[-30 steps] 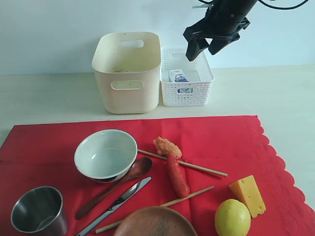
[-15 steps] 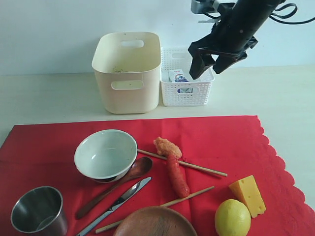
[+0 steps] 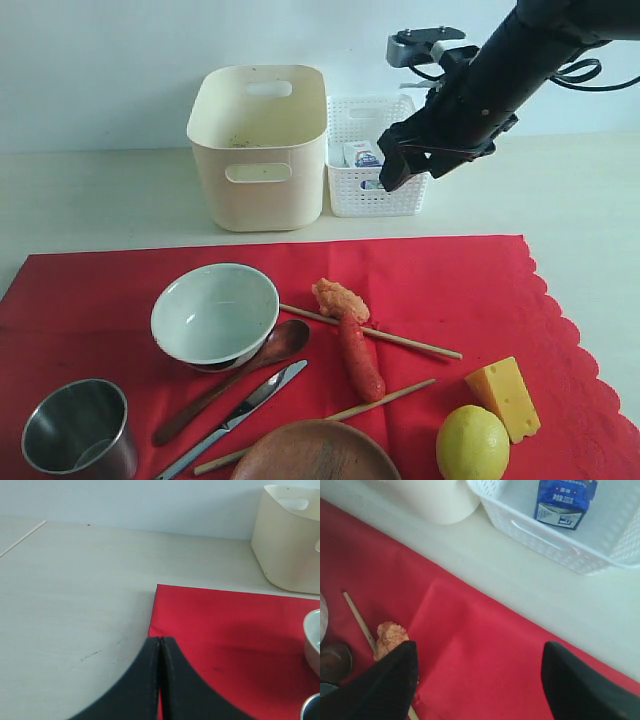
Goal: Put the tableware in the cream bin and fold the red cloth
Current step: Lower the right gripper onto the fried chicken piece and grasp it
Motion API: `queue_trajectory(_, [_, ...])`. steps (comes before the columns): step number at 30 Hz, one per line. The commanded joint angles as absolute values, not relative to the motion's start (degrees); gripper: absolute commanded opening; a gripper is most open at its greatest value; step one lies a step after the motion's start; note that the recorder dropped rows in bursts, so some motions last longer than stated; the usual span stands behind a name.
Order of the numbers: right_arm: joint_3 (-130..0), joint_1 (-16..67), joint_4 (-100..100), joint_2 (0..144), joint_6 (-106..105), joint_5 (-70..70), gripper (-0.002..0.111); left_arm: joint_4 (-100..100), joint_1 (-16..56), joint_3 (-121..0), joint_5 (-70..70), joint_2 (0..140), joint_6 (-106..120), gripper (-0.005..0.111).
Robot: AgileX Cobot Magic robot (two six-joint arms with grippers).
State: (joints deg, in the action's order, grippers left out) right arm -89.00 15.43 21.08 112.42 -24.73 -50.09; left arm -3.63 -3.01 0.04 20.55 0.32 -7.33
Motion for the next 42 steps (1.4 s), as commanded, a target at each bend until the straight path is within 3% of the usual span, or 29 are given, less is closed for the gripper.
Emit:
queue_trajectory(1, [-88.6, 15.7, 23.1, 114.2, -25.8, -48.8, 0.066, -4.0, -2.7, 0.0, 20.2, 0.0, -7.3, 0.001])
queue_trajectory(8, [-88.6, 16.4, 23.5, 118.9, -28.3, -50.5, 0.066, -4.0, -2.7, 0.0, 20.2, 0.0, -7.3, 0.001])
queue_trajectory(18, [-88.6, 26.7, 14.0, 118.9, -31.2, -52.8, 0.066, -4.0, -2.7, 0.0, 20.2, 0.0, -7.3, 0.001])
queue_trajectory(42, [-88.6, 27.3, 15.8, 124.3, -28.4, -51.7, 0.066, -4.0, -2.7, 0.0, 20.2, 0.0, -7.3, 0.001])
